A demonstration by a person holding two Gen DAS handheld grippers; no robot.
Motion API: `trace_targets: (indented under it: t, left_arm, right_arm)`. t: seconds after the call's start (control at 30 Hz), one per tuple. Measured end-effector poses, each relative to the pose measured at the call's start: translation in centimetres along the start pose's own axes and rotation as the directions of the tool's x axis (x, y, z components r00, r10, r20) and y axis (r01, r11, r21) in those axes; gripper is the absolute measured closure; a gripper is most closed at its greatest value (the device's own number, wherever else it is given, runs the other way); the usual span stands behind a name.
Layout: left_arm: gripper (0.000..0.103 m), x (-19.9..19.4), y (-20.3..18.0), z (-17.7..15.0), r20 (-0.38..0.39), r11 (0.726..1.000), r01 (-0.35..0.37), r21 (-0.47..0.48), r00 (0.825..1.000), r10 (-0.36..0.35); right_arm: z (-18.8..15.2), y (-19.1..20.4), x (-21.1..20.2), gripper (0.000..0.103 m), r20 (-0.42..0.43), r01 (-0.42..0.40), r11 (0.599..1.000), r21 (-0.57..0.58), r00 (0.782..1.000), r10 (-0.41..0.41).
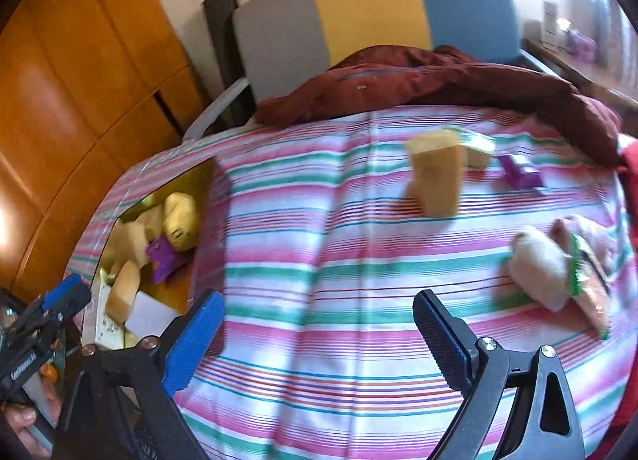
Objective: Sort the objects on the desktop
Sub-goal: 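Move both tools back toward the remaining items on the bedspread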
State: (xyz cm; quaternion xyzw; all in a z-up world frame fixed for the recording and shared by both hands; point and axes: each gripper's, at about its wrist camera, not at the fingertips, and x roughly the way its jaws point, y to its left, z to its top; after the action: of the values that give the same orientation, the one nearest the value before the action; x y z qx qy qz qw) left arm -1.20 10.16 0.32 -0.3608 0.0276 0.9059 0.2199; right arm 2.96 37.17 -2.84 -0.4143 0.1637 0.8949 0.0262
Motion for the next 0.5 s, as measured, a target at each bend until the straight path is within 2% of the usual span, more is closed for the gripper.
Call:
trace_targets:
  t: [0.27,0.5]
  left_arm:
    - [0.043,1.1,-3.0,0.5,-0.027,0.996,0.064,0.058,0.998,-0.062]
    - [0.043,2.3,-5.9,1.2,-0.052,0.987,0.134,0.085,0.990,-0.130]
  right_arm:
    - [1.7,-7.8,-3.0,0.005,0.036,0.086,0.985,0.149,0.995,-0.092]
    - [2.9,-12.9,-4.0,0.005,0.048,0.118,0.963,0.243,0.990,-0.133]
